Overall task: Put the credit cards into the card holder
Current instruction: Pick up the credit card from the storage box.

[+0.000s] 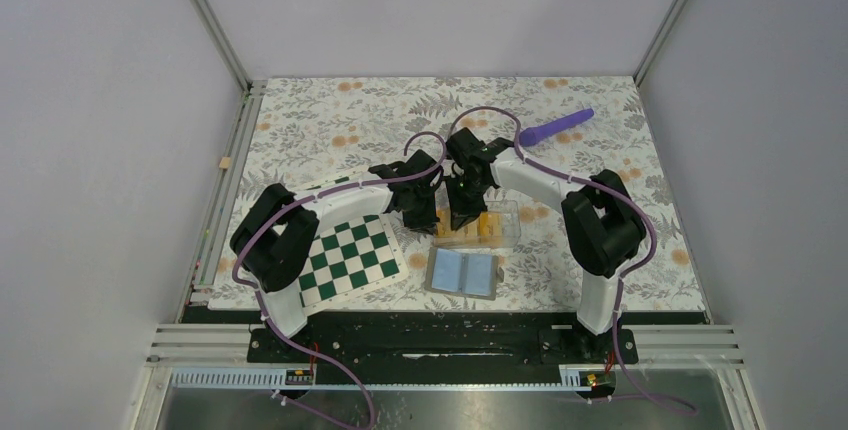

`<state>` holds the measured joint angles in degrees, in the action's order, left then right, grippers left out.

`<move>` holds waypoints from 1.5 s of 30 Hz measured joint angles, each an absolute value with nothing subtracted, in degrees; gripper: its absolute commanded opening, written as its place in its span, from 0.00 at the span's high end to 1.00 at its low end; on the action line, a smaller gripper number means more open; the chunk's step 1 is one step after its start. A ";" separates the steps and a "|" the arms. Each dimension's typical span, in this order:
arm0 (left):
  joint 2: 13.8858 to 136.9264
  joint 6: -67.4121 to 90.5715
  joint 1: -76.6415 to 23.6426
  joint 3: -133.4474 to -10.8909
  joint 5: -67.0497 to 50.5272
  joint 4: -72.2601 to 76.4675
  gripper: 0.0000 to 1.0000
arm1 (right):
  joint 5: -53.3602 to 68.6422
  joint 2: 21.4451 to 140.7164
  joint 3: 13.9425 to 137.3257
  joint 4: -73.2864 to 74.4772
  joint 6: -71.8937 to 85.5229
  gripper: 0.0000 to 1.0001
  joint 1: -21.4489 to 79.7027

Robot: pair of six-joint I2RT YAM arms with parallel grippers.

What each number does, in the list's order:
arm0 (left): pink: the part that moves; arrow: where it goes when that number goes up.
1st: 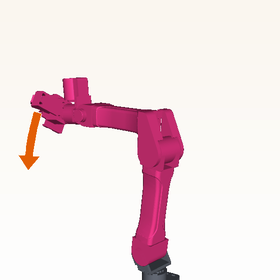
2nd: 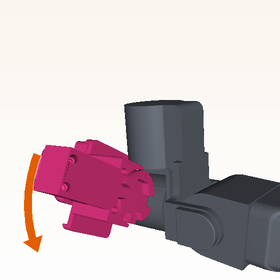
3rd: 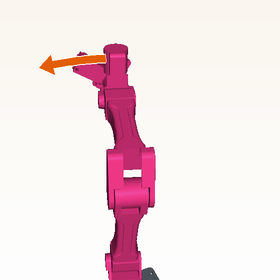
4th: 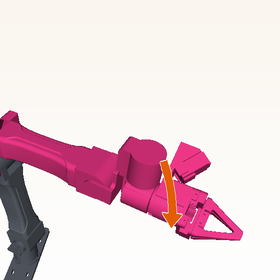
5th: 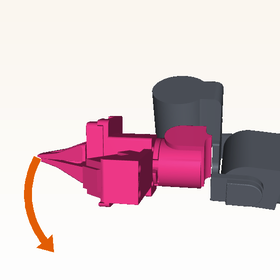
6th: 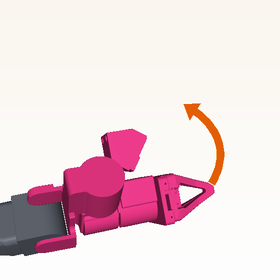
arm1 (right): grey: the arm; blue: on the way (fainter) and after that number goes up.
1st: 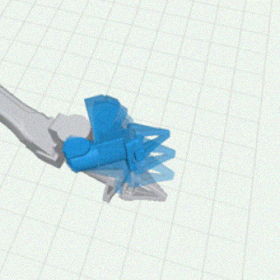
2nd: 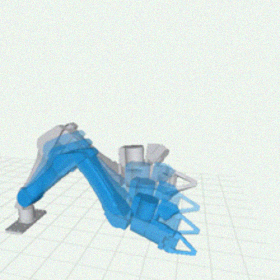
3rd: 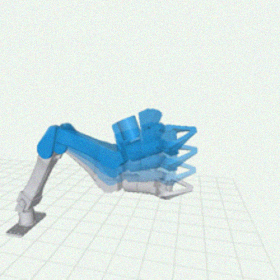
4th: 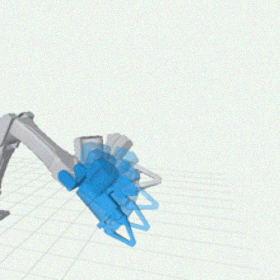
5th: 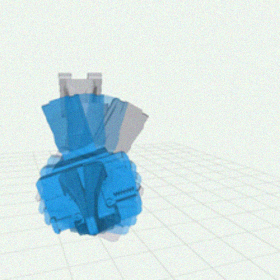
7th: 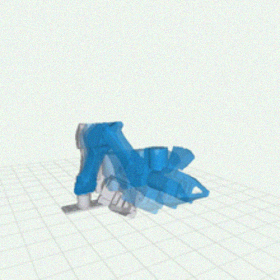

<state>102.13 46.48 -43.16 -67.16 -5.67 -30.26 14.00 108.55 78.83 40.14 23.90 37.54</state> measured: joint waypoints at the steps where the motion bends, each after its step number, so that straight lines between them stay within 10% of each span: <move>1: 102.13 46.48 -43.16 -67.16 -5.69 -30.26 0.95 | 14.06 108.36 78.87 40.14 23.83 0.84 37.56; 19: 102.26 46.59 -43.46 -67.16 -5.80 -29.71 0.95 | 17.02 105.27 75.81 33.36 27.55 0.77 37.80; 26: 102.26 46.57 -43.48 -67.18 -5.80 -29.76 0.92 | 17.45 105.27 74.96 31.99 28.25 1.00 37.82; 35: 102.04 46.09 -43.59 -67.53 -4.56 -31.33 0.54 | 16.60 104.36 74.85 32.73 28.10 1.00 37.87; 45: 85.86 45.28 -44.03 -69.17 -0.89 -32.27 0.41 | 13.45 87.46 74.96 35.55 26.11 1.00 37.32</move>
